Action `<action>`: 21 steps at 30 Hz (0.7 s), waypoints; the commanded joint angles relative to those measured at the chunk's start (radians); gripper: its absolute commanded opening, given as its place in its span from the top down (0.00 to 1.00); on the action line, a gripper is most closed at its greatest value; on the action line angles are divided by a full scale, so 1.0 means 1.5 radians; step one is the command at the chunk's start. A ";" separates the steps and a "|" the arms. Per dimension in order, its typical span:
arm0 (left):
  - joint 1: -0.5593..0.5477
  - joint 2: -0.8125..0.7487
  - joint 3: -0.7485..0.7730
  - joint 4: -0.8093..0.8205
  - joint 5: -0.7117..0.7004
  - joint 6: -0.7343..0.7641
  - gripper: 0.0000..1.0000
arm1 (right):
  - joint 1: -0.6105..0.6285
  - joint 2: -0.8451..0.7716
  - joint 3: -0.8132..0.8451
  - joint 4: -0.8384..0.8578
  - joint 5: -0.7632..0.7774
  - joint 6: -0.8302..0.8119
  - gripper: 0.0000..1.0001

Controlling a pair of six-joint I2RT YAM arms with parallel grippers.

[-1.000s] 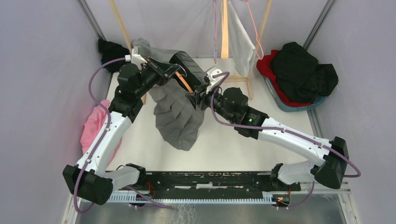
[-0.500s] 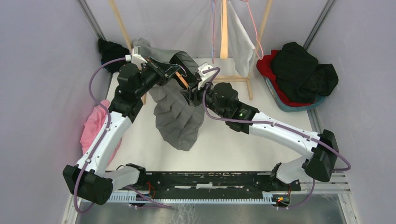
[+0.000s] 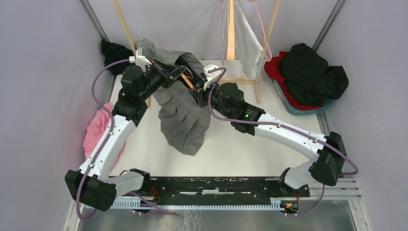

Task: Place the skirt on the hanger
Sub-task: Place the hanger at the clothesline.

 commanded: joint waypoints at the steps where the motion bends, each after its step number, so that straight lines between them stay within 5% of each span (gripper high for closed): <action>1: 0.006 -0.007 0.030 0.096 0.017 -0.037 0.87 | -0.010 -0.016 0.007 0.028 0.014 0.003 0.84; 5: 0.009 -0.002 0.040 0.084 0.010 -0.022 0.81 | -0.011 -0.021 0.032 0.002 0.011 -0.001 0.98; 21: 0.011 -0.018 0.251 -0.114 0.012 0.151 0.44 | -0.054 0.059 0.353 -0.246 0.032 -0.020 0.99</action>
